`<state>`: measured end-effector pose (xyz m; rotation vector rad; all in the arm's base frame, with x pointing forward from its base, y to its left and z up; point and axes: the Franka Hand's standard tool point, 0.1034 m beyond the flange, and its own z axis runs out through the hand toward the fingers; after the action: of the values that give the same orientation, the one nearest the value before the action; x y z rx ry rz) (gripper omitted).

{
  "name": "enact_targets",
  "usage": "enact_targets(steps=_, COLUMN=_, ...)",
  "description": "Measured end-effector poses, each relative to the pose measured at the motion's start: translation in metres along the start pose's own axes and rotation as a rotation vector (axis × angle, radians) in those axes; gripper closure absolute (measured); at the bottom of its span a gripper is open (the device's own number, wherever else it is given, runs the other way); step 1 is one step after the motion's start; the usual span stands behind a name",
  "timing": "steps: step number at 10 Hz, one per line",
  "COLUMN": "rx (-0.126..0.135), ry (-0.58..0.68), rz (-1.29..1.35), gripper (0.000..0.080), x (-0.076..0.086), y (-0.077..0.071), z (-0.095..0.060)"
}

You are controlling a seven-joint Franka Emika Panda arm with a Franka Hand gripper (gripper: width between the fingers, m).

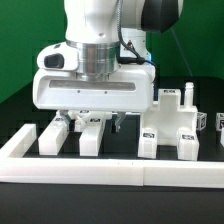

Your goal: Assemble chair

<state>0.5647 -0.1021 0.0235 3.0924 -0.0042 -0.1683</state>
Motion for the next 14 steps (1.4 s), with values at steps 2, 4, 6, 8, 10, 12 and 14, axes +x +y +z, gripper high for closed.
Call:
enact_targets(steps=2, rx=-0.004, ry=0.015, rz=-0.001, gripper=0.0150, x=0.004, y=0.000, z=0.000)
enact_targets(steps=4, rx=-0.012, ry=0.016, rz=-0.003, gripper=0.0150, x=0.003, y=0.001, z=0.011)
enact_targets(steps=6, rx=-0.009, ry=0.010, rz=-0.004, gripper=0.0150, x=0.005, y=-0.001, z=0.009)
enact_targets(steps=8, rx=-0.006, ry=0.012, rz=-0.006, gripper=0.0150, x=0.011, y=0.001, z=-0.001)
enact_targets(steps=10, rx=-0.006, ry=0.011, rz=-0.006, gripper=0.0150, x=0.011, y=0.001, z=0.000)
enact_targets(steps=12, rx=-0.006, ry=0.011, rz=-0.006, gripper=0.0150, x=0.011, y=0.002, z=0.000)
enact_targets(steps=14, rx=-0.006, ry=0.009, rz=-0.006, gripper=0.0150, x=0.010, y=0.002, z=0.001)
